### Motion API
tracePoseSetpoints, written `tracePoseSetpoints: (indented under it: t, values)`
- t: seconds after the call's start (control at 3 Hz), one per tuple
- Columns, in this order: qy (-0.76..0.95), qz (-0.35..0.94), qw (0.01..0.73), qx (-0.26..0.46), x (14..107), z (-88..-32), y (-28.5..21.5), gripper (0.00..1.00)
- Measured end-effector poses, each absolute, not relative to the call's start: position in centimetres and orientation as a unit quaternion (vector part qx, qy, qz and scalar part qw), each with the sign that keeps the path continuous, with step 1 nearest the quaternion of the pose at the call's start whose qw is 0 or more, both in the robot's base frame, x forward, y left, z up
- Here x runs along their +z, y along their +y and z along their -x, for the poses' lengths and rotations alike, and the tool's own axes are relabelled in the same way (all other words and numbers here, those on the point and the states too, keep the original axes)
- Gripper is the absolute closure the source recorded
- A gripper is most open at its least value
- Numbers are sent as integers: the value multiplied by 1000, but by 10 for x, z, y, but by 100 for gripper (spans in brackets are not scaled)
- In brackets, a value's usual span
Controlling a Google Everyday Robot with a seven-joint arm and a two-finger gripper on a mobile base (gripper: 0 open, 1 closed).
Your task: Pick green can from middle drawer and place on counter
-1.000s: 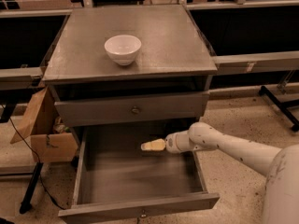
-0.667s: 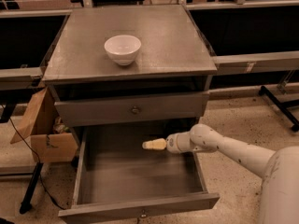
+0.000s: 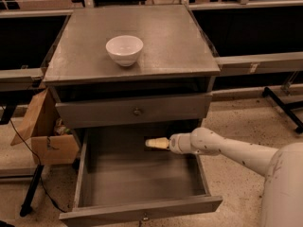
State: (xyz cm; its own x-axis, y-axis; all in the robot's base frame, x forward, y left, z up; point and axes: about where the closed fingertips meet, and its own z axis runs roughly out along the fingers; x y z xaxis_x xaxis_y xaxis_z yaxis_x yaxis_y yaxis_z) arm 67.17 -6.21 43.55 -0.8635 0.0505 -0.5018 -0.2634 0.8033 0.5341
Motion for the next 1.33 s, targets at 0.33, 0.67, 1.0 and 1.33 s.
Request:
tracePoseSetpoints:
  t: [0.33,0.67,1.0,1.33]
  values:
    - [924,40,266,271,438,-678,-64,0]
    - [933,31,259,248,429,-686,-67,0]
    - [941,23,250,229,416,-705,-72,0]
    - [942,24,244,227,411,-711,-72,0]
